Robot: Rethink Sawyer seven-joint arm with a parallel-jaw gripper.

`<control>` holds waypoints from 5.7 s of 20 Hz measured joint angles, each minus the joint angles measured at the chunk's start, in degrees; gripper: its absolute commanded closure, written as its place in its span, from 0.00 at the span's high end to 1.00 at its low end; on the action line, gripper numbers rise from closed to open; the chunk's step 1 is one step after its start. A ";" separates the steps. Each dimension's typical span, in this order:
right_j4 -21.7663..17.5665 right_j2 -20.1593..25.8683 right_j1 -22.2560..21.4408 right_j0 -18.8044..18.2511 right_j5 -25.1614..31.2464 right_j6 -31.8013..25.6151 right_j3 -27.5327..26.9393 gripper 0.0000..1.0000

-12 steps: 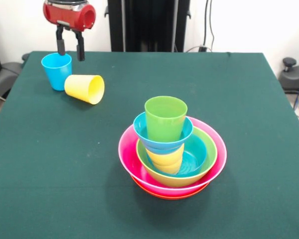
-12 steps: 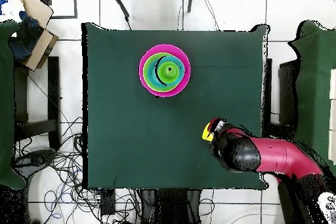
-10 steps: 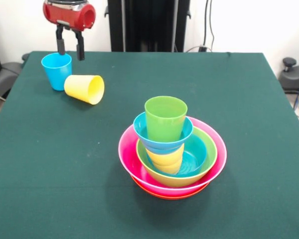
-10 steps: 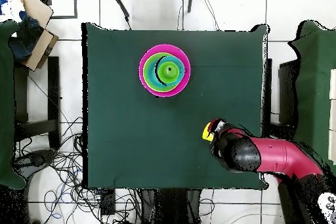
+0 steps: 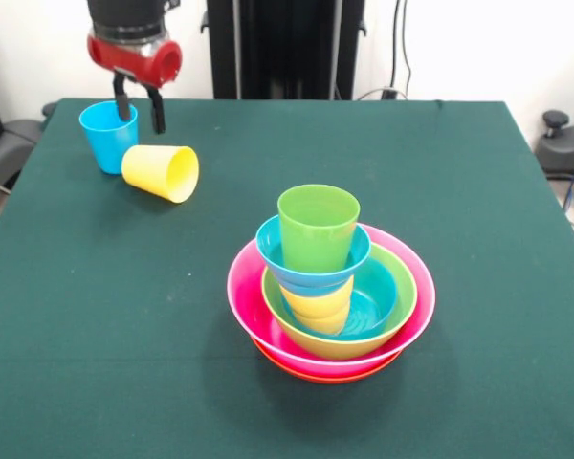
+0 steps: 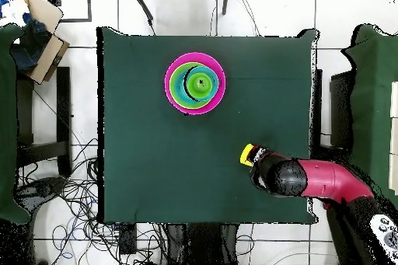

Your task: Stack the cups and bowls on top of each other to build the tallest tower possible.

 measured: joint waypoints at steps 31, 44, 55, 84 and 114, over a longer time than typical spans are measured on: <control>-2.51 -6.01 5.22 3.95 5.44 0.00 -3.26 1.00; -0.24 -5.08 1.15 3.61 11.56 0.00 -3.42 1.00; -0.24 -4.88 2.05 2.70 11.28 0.00 -3.42 1.00; -6.10 -6.72 9.13 5.18 2.97 0.00 -3.71 1.00; -2.13 -4.13 7.99 2.75 8.93 0.00 -7.43 0.00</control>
